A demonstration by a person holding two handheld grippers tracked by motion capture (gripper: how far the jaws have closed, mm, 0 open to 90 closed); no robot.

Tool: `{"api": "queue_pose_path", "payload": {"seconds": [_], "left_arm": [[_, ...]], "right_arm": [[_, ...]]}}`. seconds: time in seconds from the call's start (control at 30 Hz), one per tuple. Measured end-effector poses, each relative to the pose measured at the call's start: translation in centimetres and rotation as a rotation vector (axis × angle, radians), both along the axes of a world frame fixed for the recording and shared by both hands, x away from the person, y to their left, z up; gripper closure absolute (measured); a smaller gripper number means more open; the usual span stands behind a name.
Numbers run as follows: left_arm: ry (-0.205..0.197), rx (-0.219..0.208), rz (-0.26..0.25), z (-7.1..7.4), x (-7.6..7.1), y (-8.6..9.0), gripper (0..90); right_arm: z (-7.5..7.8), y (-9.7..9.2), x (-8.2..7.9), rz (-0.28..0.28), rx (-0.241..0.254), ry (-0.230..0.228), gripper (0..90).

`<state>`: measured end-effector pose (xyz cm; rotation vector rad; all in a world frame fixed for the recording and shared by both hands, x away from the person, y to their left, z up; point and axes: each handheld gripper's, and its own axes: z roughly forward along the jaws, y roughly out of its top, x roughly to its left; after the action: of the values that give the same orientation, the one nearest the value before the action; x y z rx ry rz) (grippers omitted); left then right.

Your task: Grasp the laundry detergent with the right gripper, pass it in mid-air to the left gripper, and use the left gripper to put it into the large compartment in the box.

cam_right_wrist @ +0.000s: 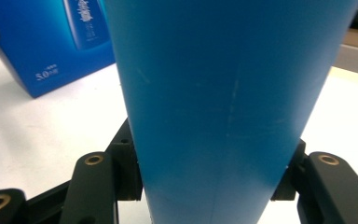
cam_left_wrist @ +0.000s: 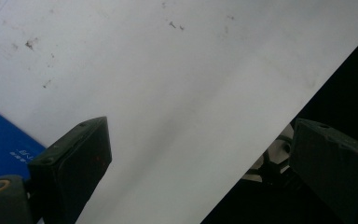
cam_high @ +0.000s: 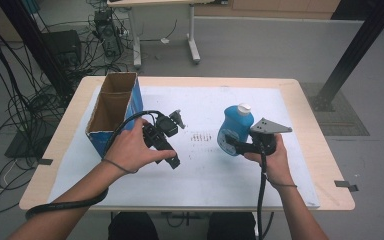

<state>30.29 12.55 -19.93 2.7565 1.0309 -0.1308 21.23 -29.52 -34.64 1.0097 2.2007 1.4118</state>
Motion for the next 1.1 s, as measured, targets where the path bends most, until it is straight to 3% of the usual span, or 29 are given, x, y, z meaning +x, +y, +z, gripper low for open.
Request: {"api": "queue_pose_path", "payload": {"seconds": [0.43, 0.83, 0.9, 1.1], "left_arm": [[-0.03, -0.036, -0.054, 1.8, 0.1, 1.0, 5.9], [-0.055, -0.085, -0.192, 4.9, 0.2, 1.8, 6.8], [-0.034, -0.09, -0.216, 5.4, 0.7, 1.9, 6.7], [-0.025, -0.098, -0.285, 6.6, 1.3, 2.1, 6.7]], "right_arm": [[1.6, -0.1, -0.1, 0.066, 0.029, 0.012, 43.4], [2.2, -0.3, 0.0, 0.145, 0.046, 0.006, 43.4], [2.3, -0.3, 0.1, 0.158, 0.047, 0.01, 43.4], [2.4, -0.2, 0.3, 0.204, 0.041, 0.012, 43.4]]}}
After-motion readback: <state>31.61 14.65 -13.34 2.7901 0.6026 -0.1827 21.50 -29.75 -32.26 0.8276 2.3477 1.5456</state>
